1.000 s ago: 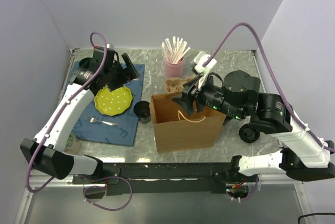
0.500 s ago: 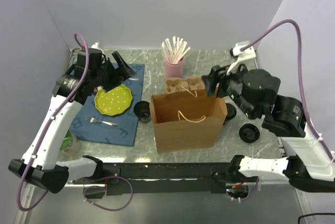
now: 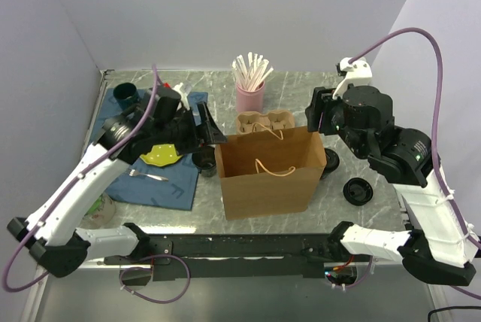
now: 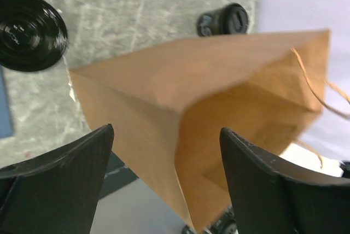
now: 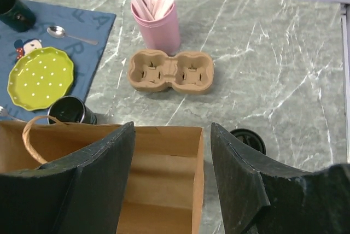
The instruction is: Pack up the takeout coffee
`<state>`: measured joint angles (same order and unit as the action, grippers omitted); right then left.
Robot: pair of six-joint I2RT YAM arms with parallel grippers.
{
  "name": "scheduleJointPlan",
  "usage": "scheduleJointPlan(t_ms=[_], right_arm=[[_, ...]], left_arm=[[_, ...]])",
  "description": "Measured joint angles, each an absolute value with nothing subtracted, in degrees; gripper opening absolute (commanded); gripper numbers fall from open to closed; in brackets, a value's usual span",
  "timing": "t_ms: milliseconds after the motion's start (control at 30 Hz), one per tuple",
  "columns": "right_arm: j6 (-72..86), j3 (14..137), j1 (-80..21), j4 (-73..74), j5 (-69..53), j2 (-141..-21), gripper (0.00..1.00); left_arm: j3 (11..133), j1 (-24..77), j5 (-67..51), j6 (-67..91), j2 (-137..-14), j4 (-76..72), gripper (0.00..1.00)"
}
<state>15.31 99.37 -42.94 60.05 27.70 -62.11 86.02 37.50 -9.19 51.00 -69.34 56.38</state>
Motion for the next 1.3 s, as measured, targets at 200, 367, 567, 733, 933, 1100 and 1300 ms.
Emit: scheduleJointPlan(t_ms=[200, 367, 567, 733, 933, 1100, 1300], right_arm=[[16.69, 98.89, -41.08, 61.91, 26.33, -63.83, 0.65], [17.12, 98.3, -39.31, 62.41, 25.17, -65.1, 0.65], [17.08, 98.3, -36.75, 62.35, 23.9, -66.11, 0.66], [17.82, 98.32, -34.63, 62.52, 22.2, -67.26, 0.66], [19.92, 98.1, -29.36, 62.24, 17.28, -68.84, 0.67], [21.63, 97.91, -22.74, 59.57, 12.03, -72.42, 0.68], [21.37, 96.44, -18.72, 55.51, 6.76, -81.73, 0.68]], left_arm=[[84.4, 38.92, -9.21, 51.9, -65.71, 57.84, 0.72], [83.72, 39.2, -9.08, 51.59, -67.0, 59.81, 0.62], [84.62, 39.24, -9.08, 51.46, -69.41, 61.1, 0.11], [92.42, 39.46, -5.96, 51.05, -73.14, 66.76, 0.01], [93.01, 39.46, -2.02, 50.3, -72.55, 72.38, 0.01], [91.05, 39.46, -1.1, 50.22, -69.8, 73.76, 0.01], [88.55, 39.29, 0.84, 50.43, -68.07, 73.87, 0.01]])
